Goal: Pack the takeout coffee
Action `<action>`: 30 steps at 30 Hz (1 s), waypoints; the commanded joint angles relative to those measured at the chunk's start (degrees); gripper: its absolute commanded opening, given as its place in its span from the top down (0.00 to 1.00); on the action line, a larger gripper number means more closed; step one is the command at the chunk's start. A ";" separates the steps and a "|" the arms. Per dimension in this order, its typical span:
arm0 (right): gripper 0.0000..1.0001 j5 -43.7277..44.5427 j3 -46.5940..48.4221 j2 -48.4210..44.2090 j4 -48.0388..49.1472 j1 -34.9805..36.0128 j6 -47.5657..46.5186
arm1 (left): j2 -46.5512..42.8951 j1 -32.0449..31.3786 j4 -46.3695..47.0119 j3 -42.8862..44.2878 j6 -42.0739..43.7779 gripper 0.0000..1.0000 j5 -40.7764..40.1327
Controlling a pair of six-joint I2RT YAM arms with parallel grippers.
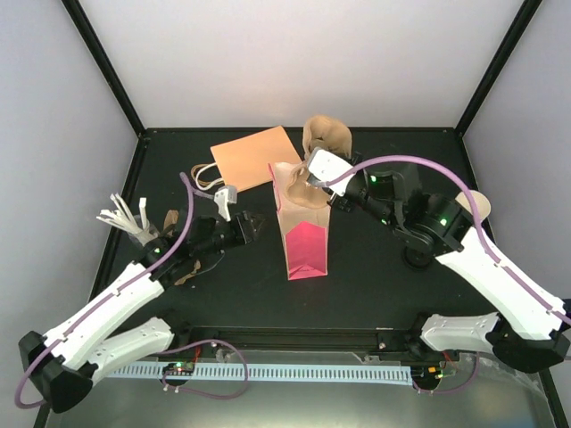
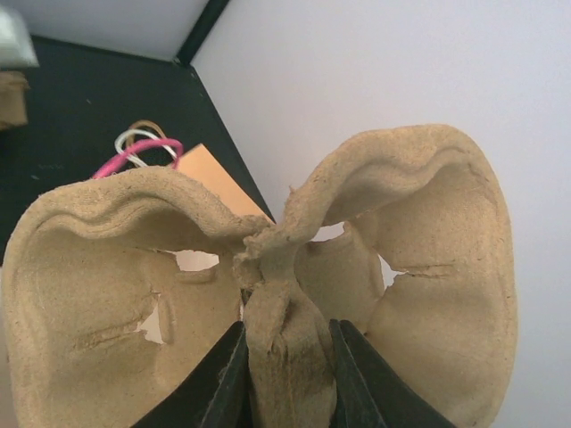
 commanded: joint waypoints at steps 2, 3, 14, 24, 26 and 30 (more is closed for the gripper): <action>0.74 6.97 0.69 2.21 3.68 -0.04 -4.99 | -2.40 -5.57 -4.37 7.91 2.19 0.46 -5.74; 0.74 7.19 0.47 2.49 3.97 -0.07 -5.18 | -2.17 -6.54 -5.09 9.11 2.88 0.44 -6.90; 0.74 9.95 -2.76 3.69 5.46 1.03 -8.34 | 4.32 -15.68 -11.15 17.32 7.24 0.34 -24.24; 0.74 10.43 -4.68 4.29 4.72 2.66 -10.09 | 9.04 -17.10 -10.71 18.93 8.94 0.35 -30.40; 0.74 11.11 -5.40 4.42 4.64 3.15 -10.20 | 9.49 -17.10 -10.63 19.35 9.02 0.36 -30.35; 0.74 12.19 -6.49 4.53 4.30 3.73 -10.10 | 10.00 -17.10 -10.40 19.75 9.38 0.36 -30.12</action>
